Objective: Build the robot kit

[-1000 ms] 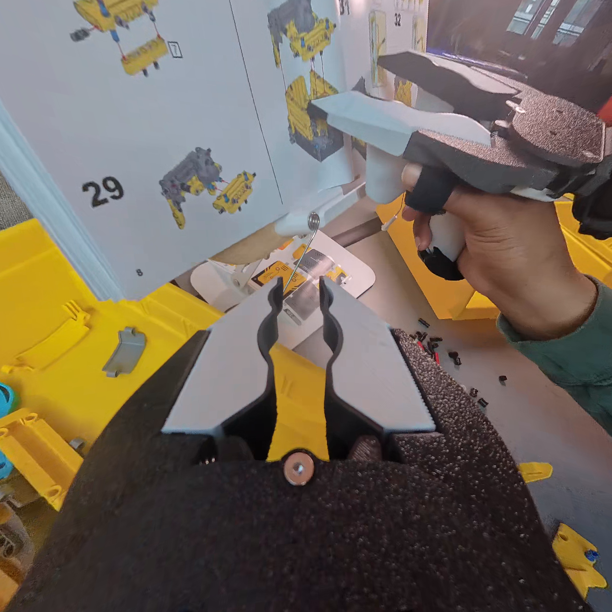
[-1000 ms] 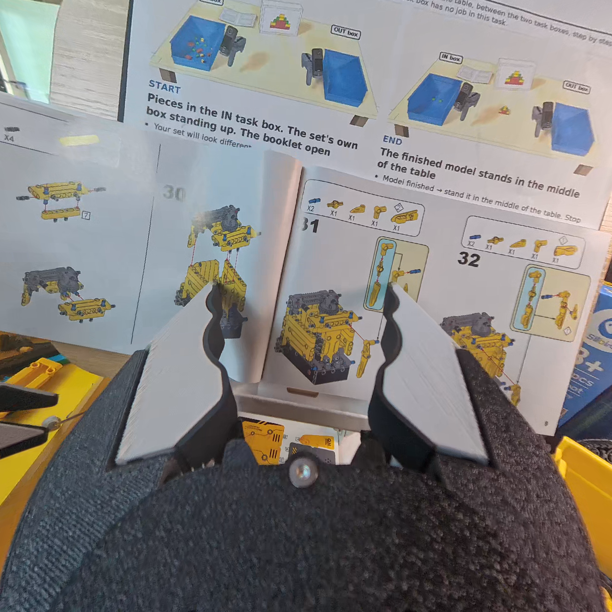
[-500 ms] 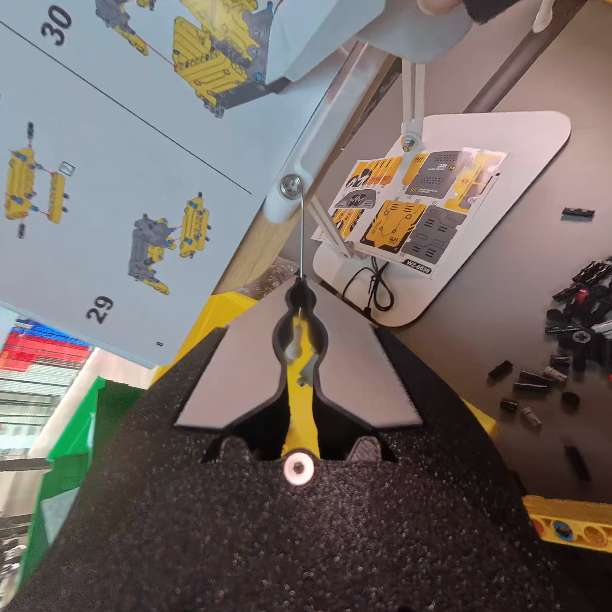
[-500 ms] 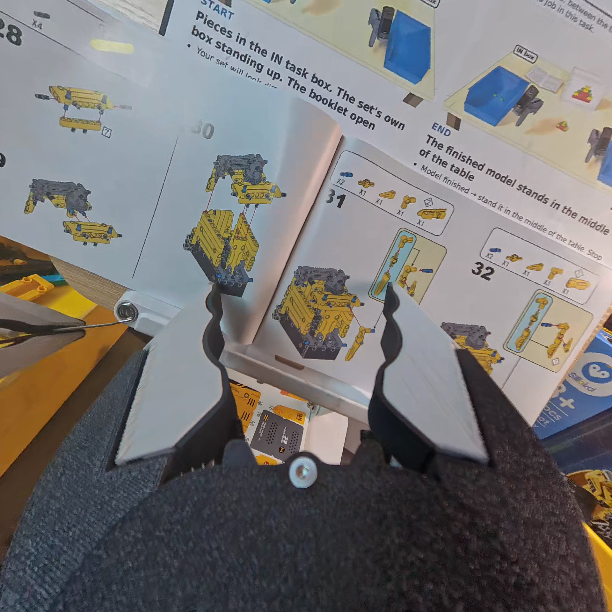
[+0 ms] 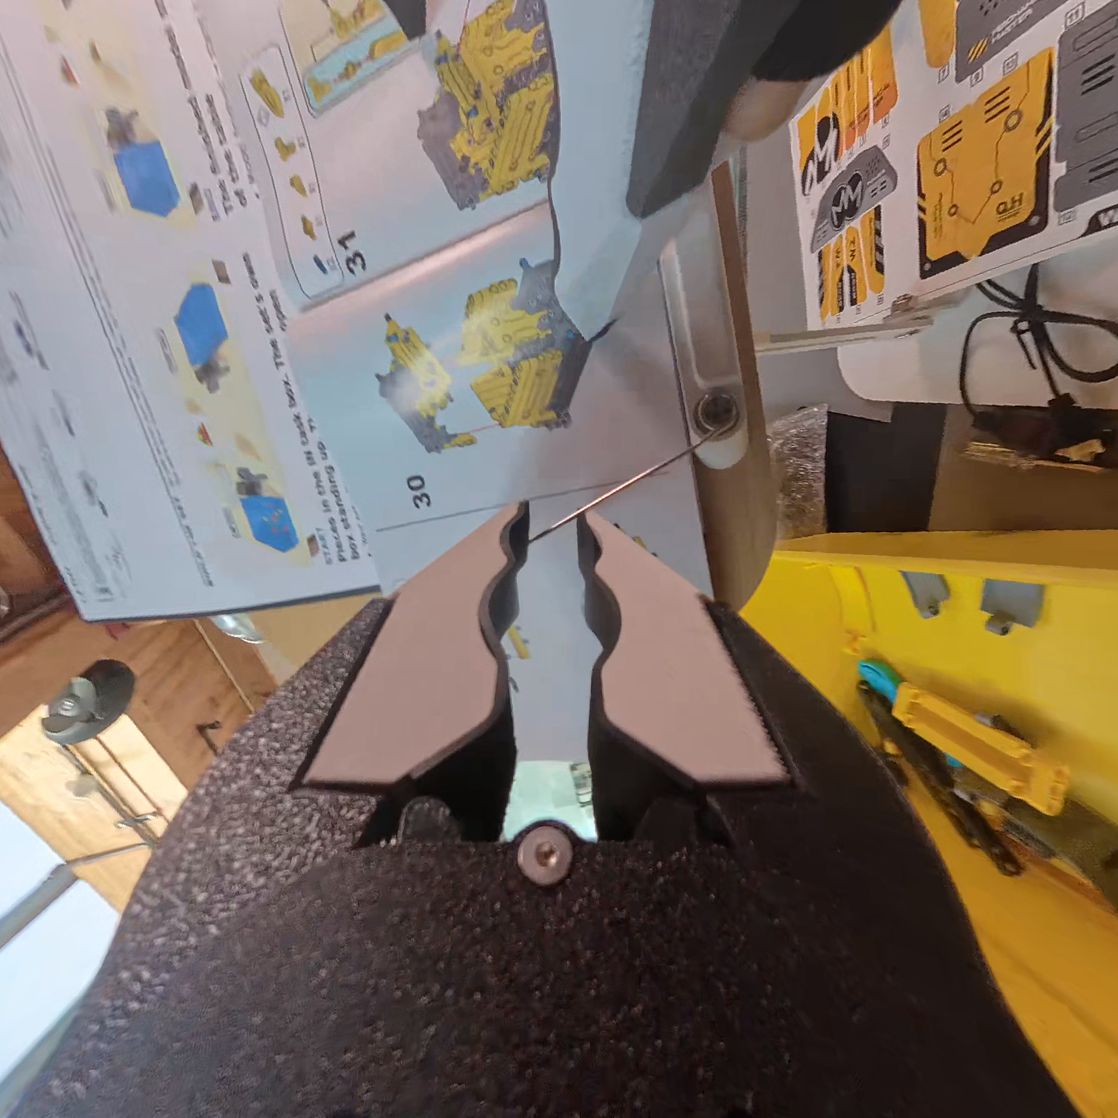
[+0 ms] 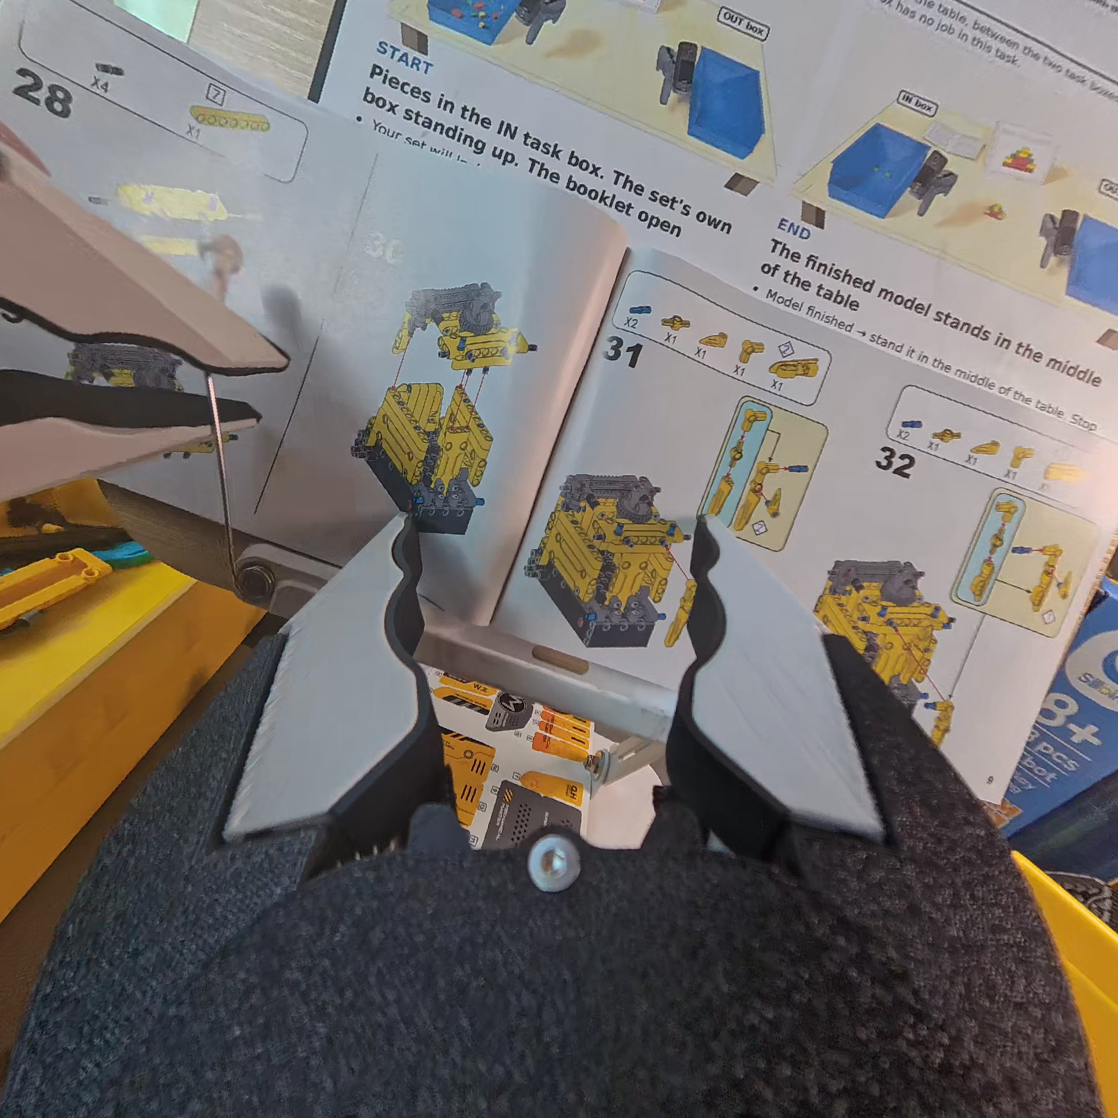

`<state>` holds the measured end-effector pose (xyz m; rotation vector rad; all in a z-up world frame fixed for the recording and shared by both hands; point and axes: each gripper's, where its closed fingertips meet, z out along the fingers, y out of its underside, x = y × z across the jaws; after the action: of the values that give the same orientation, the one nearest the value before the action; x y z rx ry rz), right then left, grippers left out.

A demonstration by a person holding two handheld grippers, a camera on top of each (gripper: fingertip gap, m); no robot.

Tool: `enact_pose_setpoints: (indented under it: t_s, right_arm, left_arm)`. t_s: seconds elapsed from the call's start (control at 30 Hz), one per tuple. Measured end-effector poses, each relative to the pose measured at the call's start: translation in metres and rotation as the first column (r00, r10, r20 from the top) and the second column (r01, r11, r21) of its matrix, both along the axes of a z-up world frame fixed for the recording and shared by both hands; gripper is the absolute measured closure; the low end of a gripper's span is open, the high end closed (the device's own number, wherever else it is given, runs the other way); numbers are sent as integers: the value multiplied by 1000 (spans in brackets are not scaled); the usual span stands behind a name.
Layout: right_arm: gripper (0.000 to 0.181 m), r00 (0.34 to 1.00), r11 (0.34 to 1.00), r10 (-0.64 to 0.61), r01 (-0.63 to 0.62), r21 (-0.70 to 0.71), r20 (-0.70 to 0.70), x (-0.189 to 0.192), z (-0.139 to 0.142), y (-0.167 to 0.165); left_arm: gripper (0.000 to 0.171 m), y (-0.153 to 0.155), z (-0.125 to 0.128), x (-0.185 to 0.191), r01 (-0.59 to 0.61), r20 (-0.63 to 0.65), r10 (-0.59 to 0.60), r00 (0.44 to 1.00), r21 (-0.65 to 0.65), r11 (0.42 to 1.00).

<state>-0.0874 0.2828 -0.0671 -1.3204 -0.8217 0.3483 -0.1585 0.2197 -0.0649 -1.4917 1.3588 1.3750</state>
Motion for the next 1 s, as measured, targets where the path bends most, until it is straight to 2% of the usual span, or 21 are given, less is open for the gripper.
enact_pose_setpoints:
  t_s: [0.07, 0.1, 0.13, 0.2, 0.23, 0.27, 0.3, 0.37, 0.43, 0.47, 0.5, 0.53, 0.57, 0.67, 0.83, 1.0]
  right_arm:
    - [92, 1000, 1000, 3, -3, -2, -14, 0, 0, 0]
    - [92, 1000, 1000, 5, -5, -1, -18, -1, 0, 0]
    - [92, 1000, 1000, 4, -4, -1, -20, -1, 0, 0]
    - [92, 1000, 1000, 5, -5, -4, -21, -1, 0, 0]
    - [91, 1000, 1000, 7, -7, -6, -18, -1, 0, -1]
    - [90, 1000, 1000, 8, -8, -6, -13, 0, 0, 0]
    - [90, 1000, 1000, 11, -11, -5, -4, -1, -1, -1]
    - [89, 1000, 1000, 18, -18, -4, 13, -1, -2, -1]
    - [88, 999, 1000, 27, -27, -6, 32, 0, -2, -2]
    - [88, 999, 999, 31, -31, -9, 40, 0, -3, -2]
    - [88, 998, 999, 34, -34, -16, 46, 1, -3, -2]
    - [88, 998, 999, 35, -34, -22, 50, 1, -3, -2]
    - [88, 998, 999, 35, -33, -25, 55, 1, -4, -2]
    - [87, 998, 999, 30, -29, -20, 64, 1, -6, -2]
    - [88, 997, 1000, 20, -21, 3, 81, 1, -7, -3]
    - [86, 994, 999, 35, -35, 3, 107, 2, -9, -6]
  left_arm:
    - [152, 10, 7, 11, 69, -80, -66, 995, 42, 997]
    - [157, 14, 14, 17, 116, -83, -108, 991, 95, 989]
    - [171, 15, 24, 25, 172, -48, -166, 985, 172, 970]
    - [165, 10, 34, 30, 198, 105, -233, 967, 266, 943]
    - [159, 7, 33, 27, 161, 230, -232, 945, 292, 943]
    - [158, 5, 28, 24, 113, 379, -222, 898, 289, 951]
    - [158, 3, 20, 22, 69, 536, -209, 818, 269, 961]
    - [159, -2, 8, 24, 23, 793, -186, 580, 212, 977]
    - [154, -2, 2, 30, 23, 932, -136, 336, 136, 990]
    - [151, 0, -1, 34, 42, 965, -97, 245, 89, 995]
    - [148, 3, -3, 37, 63, 981, -60, 185, 50, 997]
    - [147, 6, -5, 39, 77, 986, -38, 160, 26, 997]
    - [150, 10, -6, 40, 80, 985, -25, 169, 12, 997]
    - [168, 20, -7, 38, 43, 960, -32, 277, 21, 999]
    - [171, 22, -16, 57, 116, 895, -31, 445, -23, 993]
    - [170, 20, -21, 56, 177, 909, 48, 414, -132, 975]
